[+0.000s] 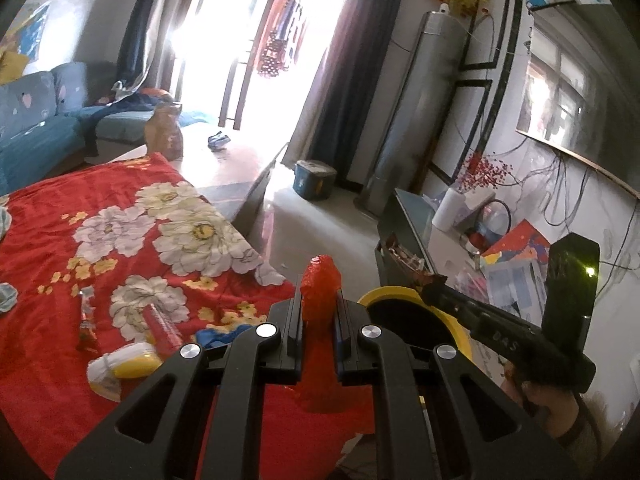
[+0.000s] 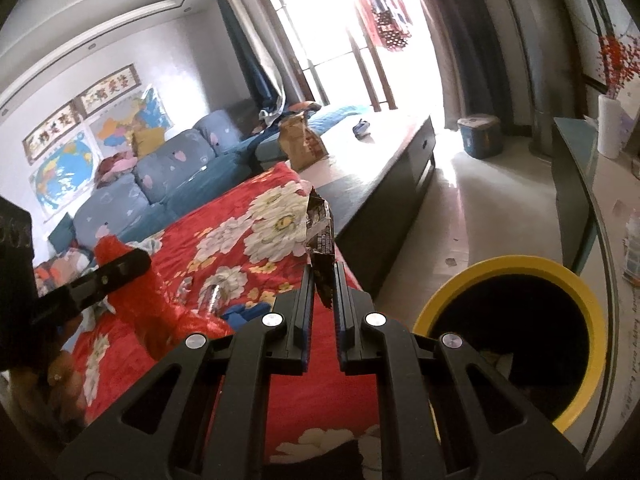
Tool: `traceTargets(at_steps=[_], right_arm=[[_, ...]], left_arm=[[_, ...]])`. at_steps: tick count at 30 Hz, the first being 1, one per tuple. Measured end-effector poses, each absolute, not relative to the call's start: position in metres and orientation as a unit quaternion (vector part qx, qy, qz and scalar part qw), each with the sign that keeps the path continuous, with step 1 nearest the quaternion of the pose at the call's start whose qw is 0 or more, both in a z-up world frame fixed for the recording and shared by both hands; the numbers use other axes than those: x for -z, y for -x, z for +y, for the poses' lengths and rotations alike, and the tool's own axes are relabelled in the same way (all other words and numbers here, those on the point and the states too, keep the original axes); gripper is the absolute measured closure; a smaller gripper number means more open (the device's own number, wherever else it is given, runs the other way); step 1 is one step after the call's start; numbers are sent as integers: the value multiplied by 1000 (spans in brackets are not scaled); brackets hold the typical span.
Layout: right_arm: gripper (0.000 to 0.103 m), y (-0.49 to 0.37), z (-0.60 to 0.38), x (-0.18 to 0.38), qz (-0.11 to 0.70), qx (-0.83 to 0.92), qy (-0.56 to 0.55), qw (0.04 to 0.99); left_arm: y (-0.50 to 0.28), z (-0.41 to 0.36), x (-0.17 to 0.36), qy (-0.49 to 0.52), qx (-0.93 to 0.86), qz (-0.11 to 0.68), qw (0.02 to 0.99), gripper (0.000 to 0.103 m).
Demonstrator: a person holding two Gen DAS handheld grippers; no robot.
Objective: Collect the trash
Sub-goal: 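Carry the red bag and brown wrapper over the yellow-rimmed bin with both tools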
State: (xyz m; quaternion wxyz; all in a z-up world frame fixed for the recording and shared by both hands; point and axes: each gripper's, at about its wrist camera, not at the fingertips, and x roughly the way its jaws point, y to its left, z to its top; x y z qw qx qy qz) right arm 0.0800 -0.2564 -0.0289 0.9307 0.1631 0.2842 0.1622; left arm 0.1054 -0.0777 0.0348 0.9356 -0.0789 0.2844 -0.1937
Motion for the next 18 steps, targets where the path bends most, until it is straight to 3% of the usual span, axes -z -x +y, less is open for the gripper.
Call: traceTargets(at_steps=[18], right_arm=[[97, -85, -301, 42, 287, -77, -160, 941]], left_arm=[[-106, -136, -20, 46, 242, 298, 922, 93]])
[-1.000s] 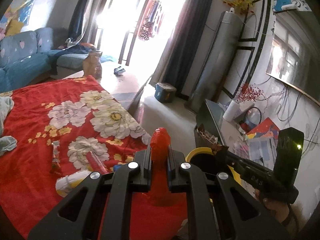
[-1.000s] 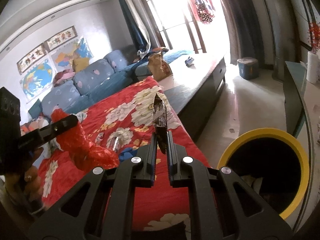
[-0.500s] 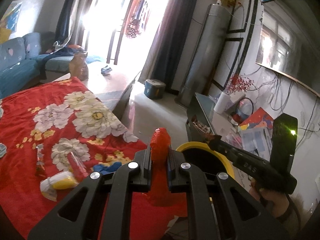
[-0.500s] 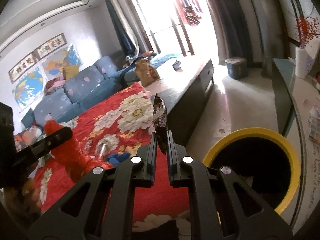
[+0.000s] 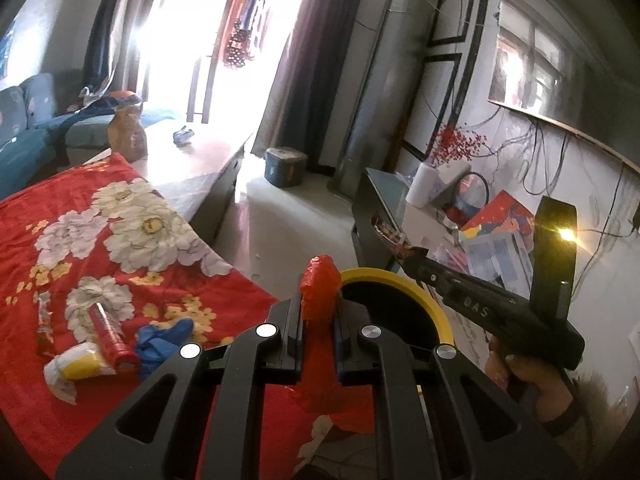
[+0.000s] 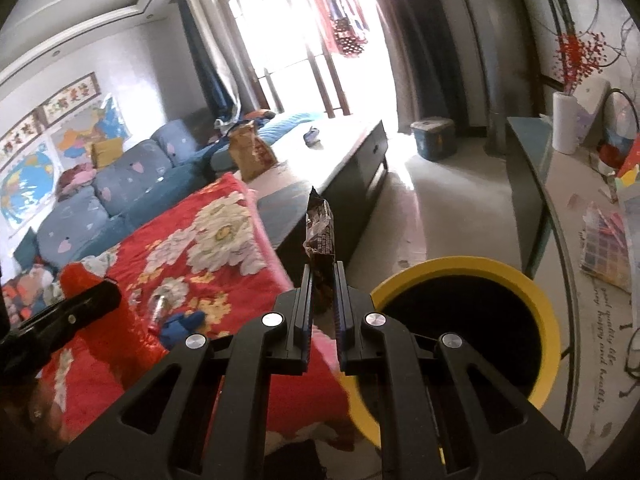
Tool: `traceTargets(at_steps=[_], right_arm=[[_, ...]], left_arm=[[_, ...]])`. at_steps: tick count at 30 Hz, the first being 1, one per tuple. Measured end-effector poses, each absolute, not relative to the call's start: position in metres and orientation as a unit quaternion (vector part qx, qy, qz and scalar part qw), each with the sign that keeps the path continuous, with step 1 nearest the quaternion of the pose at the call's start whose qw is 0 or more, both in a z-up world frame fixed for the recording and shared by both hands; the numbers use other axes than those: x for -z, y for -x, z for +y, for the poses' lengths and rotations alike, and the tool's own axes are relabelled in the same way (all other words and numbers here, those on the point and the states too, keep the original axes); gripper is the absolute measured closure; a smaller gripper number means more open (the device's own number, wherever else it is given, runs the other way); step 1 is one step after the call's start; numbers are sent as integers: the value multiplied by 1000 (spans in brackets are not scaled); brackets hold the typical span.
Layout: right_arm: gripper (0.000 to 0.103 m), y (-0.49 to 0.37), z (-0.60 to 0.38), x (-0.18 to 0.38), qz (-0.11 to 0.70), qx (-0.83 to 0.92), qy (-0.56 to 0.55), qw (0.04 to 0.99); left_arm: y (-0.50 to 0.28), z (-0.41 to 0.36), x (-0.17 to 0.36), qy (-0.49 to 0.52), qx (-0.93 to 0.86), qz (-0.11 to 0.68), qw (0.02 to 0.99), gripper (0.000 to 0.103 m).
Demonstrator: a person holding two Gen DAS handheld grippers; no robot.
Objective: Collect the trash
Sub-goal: 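Carry the red bag and brown wrapper over the yellow-rimmed bin with both tools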
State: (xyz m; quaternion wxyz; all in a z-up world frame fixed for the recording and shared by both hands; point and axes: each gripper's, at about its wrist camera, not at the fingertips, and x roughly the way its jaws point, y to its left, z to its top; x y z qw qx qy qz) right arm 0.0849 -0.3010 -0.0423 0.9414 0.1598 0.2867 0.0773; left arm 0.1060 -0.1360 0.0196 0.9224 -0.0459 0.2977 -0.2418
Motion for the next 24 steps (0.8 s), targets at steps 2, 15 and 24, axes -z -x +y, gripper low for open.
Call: traceTargets(at_steps=[2, 15, 24], right_arm=[[97, -86, -307, 45, 288, -71, -162, 941], [97, -87, -340, 59, 289, -32, -191, 938], [97, -86, -364, 75, 303, -7, -210, 929]], left_arm=[[-106, -142, -17, 43, 246, 300, 921, 93], [-111, -182, -10, 20, 268, 309, 912, 93], [-118, -207, -3, 6, 280, 315, 907, 93]])
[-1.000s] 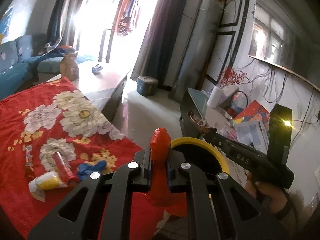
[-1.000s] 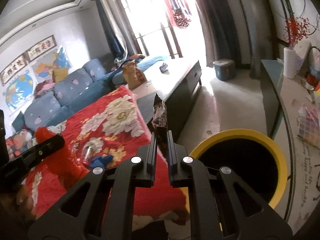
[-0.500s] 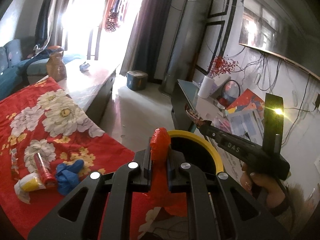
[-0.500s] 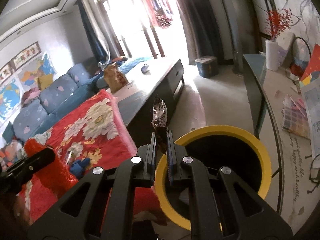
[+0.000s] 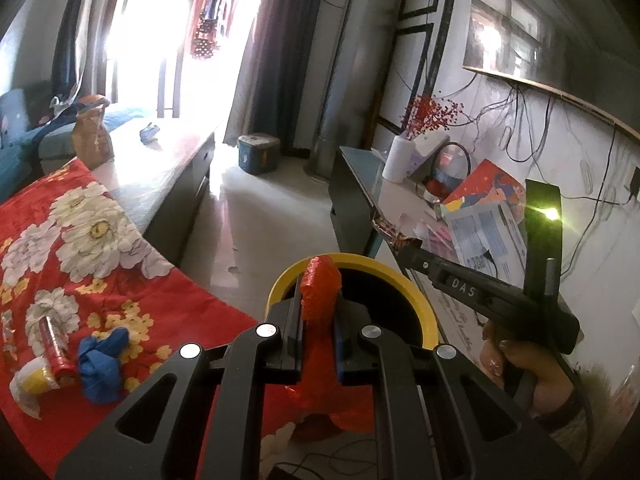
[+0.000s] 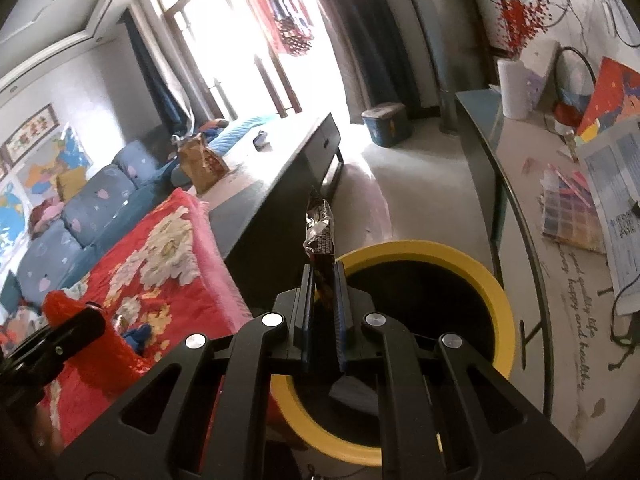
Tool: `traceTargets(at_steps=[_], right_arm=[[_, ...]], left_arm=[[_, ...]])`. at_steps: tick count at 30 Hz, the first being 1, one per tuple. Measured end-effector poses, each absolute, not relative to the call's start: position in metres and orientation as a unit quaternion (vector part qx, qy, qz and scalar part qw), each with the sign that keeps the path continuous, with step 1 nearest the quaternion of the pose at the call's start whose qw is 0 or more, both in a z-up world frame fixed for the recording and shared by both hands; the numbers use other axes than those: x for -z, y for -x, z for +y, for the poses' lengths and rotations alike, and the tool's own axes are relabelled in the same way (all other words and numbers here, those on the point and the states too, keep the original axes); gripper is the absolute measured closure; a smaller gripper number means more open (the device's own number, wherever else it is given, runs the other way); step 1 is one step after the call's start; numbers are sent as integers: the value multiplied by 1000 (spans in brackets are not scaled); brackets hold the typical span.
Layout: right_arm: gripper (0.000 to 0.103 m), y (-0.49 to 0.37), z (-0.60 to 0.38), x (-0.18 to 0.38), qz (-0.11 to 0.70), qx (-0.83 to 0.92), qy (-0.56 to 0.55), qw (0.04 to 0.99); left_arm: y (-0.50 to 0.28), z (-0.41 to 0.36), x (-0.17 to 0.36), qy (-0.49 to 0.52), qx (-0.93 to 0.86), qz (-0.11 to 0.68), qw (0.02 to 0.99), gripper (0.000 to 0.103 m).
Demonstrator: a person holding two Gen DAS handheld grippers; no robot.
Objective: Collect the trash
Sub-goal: 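Carry the red bag and brown wrapper over the yellow-rimmed bin with both tools, then open both tools to drop the red bag and wrapper into the bin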
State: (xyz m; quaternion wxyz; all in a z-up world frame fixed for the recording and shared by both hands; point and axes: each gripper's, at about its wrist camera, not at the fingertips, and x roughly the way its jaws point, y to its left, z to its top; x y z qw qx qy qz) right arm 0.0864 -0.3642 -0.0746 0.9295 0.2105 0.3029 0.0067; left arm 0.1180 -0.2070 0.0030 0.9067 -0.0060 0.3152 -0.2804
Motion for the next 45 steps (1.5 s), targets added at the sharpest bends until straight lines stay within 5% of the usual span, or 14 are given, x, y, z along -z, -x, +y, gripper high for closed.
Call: traceTargets(at_steps=[34, 36, 37, 38, 45], right_arm=[[97, -92, -397, 116, 351, 26, -250, 902], [95, -92, -399, 117, 350, 29, -258, 900], [91, -91, -400, 117, 350, 31, -260, 900], [83, -91, -401, 117, 350, 33, -261, 899], [58, -90, -398, 117, 346, 36, -260, 901]], left_arm=[[-167, -266, 61, -4, 290, 351, 890, 92], [-171, -265, 61, 1, 292, 355, 888, 69], [-172, -264, 62, 4, 292, 358, 887, 36], [-174, -259, 63, 14, 291, 360, 886, 20], [-170, -233, 64, 33, 269, 365, 891, 7]])
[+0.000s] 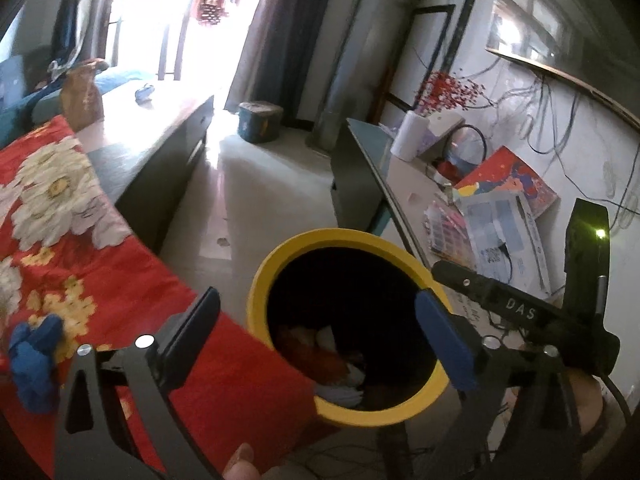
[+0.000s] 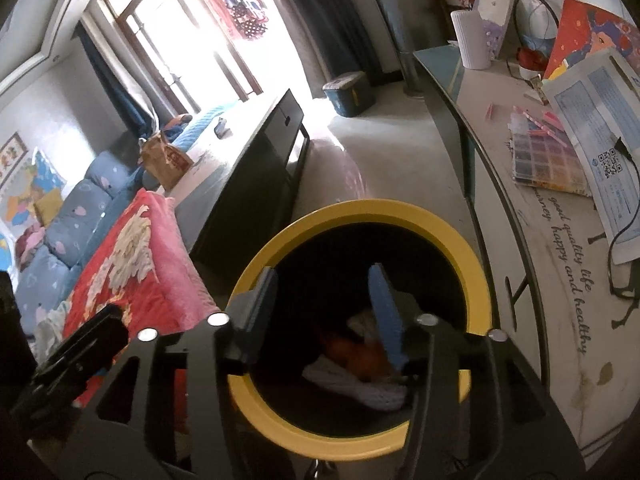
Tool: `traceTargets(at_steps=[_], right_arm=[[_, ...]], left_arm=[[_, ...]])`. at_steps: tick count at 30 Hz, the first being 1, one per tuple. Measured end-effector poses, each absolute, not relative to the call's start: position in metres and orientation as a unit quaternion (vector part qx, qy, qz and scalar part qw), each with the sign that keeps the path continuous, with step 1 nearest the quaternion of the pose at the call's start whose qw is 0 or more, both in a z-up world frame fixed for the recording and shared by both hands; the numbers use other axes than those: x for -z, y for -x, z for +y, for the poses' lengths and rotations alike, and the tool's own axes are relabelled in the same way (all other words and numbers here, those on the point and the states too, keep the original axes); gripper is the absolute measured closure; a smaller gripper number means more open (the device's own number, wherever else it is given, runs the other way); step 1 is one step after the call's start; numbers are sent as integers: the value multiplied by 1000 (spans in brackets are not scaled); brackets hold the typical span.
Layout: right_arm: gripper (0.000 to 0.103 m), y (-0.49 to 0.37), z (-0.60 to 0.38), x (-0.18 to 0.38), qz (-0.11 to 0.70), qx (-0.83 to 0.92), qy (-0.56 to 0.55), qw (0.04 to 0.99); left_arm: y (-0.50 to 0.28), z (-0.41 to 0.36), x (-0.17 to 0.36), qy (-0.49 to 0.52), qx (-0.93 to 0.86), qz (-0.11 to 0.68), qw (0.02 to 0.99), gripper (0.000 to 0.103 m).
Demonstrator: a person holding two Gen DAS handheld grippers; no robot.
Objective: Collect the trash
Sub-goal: 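Open both tools to drop the red bag and wrapper into the bin, then move both open tools back to the trash on the bed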
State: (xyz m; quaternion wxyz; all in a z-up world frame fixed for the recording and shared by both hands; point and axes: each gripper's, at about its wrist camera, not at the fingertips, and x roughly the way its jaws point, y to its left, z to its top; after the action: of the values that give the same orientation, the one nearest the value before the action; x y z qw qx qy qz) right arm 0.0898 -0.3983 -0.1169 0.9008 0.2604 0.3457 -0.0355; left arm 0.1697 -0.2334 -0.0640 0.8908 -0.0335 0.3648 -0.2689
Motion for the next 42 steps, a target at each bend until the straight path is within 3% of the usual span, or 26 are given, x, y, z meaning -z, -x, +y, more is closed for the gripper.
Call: traceTargets(at_steps=[42], right_arm=[[54, -77, -257, 61, 305, -127, -137, 934]], left_arm=[[-127, -58, 22, 95, 79, 296, 947, 7]])
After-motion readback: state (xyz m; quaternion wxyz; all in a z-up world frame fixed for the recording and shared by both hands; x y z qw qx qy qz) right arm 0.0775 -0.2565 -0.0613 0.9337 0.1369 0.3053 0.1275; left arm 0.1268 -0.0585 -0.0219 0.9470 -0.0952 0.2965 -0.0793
